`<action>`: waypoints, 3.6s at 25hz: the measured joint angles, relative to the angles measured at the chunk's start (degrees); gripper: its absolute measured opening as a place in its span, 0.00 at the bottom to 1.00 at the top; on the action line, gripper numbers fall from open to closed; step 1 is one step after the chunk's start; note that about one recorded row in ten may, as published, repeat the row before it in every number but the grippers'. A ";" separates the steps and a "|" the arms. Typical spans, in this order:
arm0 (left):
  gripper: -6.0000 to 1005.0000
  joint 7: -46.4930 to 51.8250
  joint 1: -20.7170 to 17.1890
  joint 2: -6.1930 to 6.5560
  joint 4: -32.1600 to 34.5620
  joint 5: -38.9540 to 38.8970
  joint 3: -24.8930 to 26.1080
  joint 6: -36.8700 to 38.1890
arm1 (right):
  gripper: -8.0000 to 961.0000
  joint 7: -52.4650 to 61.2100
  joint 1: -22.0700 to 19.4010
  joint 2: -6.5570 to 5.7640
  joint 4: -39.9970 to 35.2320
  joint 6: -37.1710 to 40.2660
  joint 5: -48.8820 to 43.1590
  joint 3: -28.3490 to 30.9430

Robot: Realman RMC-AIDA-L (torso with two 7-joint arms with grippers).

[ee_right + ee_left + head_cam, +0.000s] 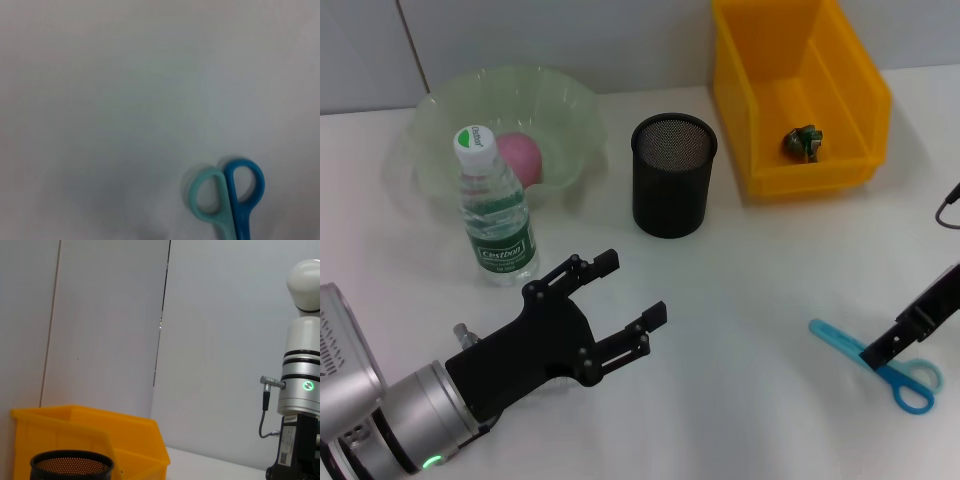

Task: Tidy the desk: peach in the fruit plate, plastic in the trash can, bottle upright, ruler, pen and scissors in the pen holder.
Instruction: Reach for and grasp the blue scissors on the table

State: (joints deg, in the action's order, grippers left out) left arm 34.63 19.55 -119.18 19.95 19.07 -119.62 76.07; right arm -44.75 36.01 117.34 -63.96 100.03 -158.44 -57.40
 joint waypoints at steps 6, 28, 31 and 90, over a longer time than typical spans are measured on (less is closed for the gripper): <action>0.79 0.00 0.20 0.00 0.00 0.00 0.00 -0.04 | 0.83 -0.14 0.83 0.08 0.55 -0.07 -0.06 -0.30; 0.79 0.00 0.42 0.00 -0.13 0.54 -0.04 -0.04 | 0.82 1.17 2.37 1.16 1.48 -0.25 -2.91 -3.04; 0.79 0.00 0.48 0.00 -0.19 0.54 -0.08 -0.04 | 0.82 1.21 2.39 1.42 1.44 -0.11 -3.07 -3.68; 0.79 0.00 0.49 0.00 -0.51 1.26 -1.58 -0.04 | 0.81 7.30 3.68 2.38 2.13 -2.63 -7.09 -11.49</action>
State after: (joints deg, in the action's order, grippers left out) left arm 34.63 20.04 -119.18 19.44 20.32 -121.20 76.03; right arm -37.45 39.69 119.71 -61.83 97.41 -165.54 -68.88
